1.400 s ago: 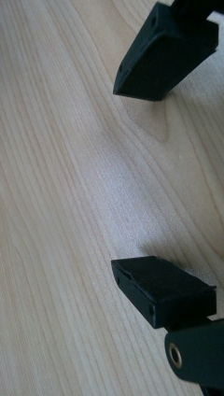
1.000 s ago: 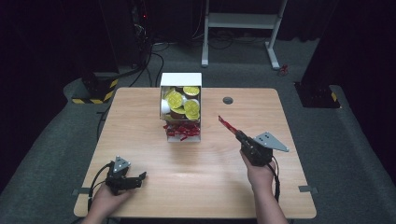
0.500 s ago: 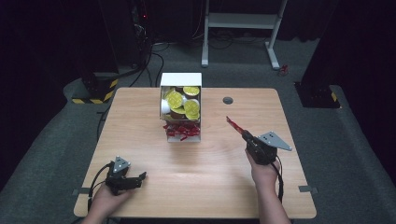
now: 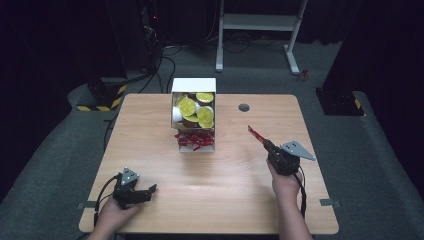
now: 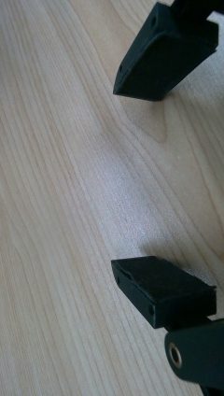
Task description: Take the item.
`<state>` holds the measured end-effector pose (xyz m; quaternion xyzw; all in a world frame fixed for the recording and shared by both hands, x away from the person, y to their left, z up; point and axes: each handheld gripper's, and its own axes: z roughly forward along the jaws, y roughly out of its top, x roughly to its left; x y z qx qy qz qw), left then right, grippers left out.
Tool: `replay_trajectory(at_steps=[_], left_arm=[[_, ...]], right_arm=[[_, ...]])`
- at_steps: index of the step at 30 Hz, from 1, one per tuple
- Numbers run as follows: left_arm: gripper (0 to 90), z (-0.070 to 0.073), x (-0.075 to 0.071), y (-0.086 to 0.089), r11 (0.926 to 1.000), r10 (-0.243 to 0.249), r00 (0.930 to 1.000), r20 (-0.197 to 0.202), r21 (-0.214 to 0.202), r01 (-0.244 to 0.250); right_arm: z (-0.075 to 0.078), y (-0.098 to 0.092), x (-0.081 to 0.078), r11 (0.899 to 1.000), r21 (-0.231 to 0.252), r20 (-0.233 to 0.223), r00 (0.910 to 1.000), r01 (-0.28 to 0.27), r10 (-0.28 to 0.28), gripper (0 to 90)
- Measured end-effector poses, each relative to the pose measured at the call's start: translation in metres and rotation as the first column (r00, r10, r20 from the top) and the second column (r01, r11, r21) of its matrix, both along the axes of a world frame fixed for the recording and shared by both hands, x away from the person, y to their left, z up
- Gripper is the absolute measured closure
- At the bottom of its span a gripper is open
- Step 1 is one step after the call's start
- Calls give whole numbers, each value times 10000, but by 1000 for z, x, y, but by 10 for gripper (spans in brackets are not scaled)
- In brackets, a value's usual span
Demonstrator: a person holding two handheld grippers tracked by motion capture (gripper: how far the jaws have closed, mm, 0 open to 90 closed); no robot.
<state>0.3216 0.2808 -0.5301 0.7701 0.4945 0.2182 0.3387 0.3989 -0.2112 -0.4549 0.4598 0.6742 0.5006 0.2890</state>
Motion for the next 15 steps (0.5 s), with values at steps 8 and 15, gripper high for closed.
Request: replay_trajectory(at_steps=[8,15], left_arm=[[143,0,0,0,10000,-7,10000,-4,14,7],[143,0,0,0,10000,-8,10000,24,41,8]], right_arm=[[-1,0,1,10000,-71,47,10000,1,0,873],[-4,-2,-1,9999,-111,-74,10000,15,-16,873]])
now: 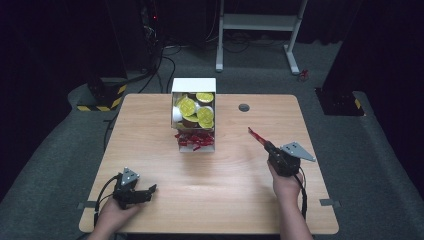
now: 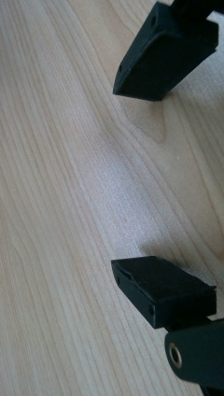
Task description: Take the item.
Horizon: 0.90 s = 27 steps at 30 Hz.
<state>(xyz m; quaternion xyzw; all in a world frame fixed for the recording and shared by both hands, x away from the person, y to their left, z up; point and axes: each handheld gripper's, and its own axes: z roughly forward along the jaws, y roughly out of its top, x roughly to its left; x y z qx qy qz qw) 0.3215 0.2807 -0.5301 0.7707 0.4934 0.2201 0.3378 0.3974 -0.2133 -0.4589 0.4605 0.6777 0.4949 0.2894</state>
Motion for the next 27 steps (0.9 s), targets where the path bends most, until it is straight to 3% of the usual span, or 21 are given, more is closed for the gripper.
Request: replay_trajectory(at_steps=[5,8,14,21,27], left_arm=[[144,0,-2,1,10000,45,10000,-34,-35,-45],[145,0,-4,2,10000,75,10000,-25,-26,-75],[146,0,-7,3,9999,99,9999,-23,-40,-99],[146,0,-7,3,9999,100,9999,-17,-36,-100],[146,0,-7,4,10000,67,10000,-25,4,-67]], right_arm=[[-3,-1,5,9998,-185,87,9999,74,-72,874],[-15,4,14,9962,-832,-17,9997,243,-245,873],[-32,1,26,9929,-982,-369,9968,673,-713,872],[-35,0,29,9919,-986,-577,9946,799,-858,871],[-43,2,32,9854,-1436,-1117,9878,916,-1081,865]])
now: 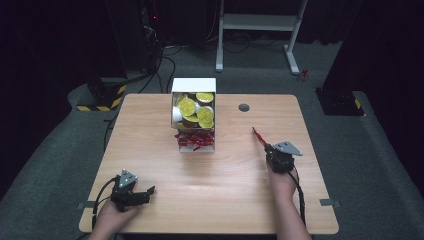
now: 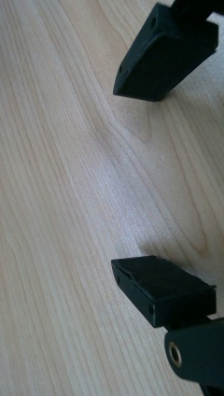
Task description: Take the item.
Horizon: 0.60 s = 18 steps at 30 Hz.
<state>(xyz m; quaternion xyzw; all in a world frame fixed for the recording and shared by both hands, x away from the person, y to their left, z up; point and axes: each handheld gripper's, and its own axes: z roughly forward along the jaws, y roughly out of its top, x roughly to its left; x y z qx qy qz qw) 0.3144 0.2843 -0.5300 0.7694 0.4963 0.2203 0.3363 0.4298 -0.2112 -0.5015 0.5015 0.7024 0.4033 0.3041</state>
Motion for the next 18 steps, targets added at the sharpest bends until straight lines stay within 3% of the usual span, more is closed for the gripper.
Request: replay_trajectory(at_steps=[18], left_arm=[[146,0,0,0,10000,-2,10000,-16,-21,2]], right_arm=[[-15,0,9,9988,-489,-1038,9945,77,-128,848]])
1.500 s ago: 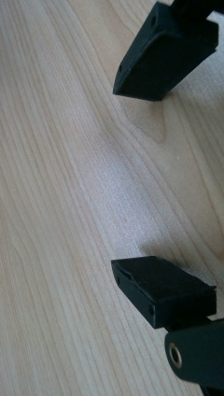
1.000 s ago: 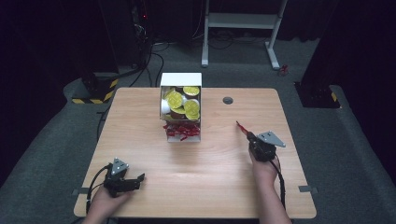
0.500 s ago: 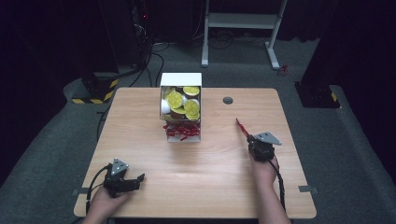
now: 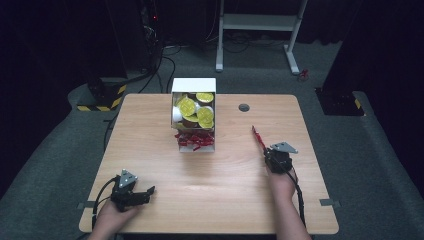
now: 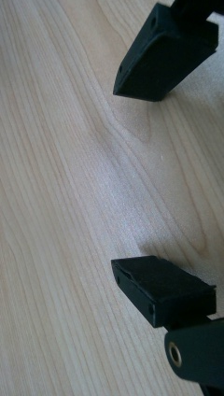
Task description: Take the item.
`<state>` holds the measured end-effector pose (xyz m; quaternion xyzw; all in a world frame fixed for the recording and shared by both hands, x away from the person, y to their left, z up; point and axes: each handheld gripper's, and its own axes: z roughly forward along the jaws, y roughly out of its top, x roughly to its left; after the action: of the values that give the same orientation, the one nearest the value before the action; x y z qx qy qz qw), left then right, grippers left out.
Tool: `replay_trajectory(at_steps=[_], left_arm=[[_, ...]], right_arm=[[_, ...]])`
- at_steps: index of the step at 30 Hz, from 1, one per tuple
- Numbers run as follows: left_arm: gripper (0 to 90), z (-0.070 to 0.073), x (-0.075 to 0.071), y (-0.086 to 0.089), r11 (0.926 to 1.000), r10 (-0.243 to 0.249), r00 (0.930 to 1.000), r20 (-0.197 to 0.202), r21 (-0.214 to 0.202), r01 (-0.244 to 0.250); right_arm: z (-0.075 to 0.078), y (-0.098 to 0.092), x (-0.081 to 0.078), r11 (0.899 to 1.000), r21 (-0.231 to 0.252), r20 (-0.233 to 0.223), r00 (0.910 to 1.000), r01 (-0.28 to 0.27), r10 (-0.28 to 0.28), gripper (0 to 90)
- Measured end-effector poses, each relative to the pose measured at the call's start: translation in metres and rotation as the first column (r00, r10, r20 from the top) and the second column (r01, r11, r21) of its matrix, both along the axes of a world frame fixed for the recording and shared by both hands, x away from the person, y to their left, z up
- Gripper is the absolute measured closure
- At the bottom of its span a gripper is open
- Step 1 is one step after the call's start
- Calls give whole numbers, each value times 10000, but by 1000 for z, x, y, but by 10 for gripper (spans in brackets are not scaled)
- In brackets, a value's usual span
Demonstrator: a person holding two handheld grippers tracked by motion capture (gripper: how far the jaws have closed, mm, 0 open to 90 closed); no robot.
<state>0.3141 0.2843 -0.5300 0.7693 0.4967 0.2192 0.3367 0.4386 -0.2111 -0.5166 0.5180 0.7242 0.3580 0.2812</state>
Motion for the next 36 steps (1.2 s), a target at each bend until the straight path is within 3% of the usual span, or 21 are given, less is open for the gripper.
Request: replay_trajectory(at_steps=[17,28,36], left_arm=[[146,0,0,0,10000,5,10000,4,-8,-5],[146,0,0,0,10000,3,10000,1,-9,-3],[135,0,3,0,10000,-8,10000,-12,-16,8]], right_arm=[[1,2,-1,9989,455,-19,10000,-94,95,760],[9,6,-7,9985,493,309,9993,-243,228,716],[18,15,-20,9978,366,586,9969,-555,533,676]])
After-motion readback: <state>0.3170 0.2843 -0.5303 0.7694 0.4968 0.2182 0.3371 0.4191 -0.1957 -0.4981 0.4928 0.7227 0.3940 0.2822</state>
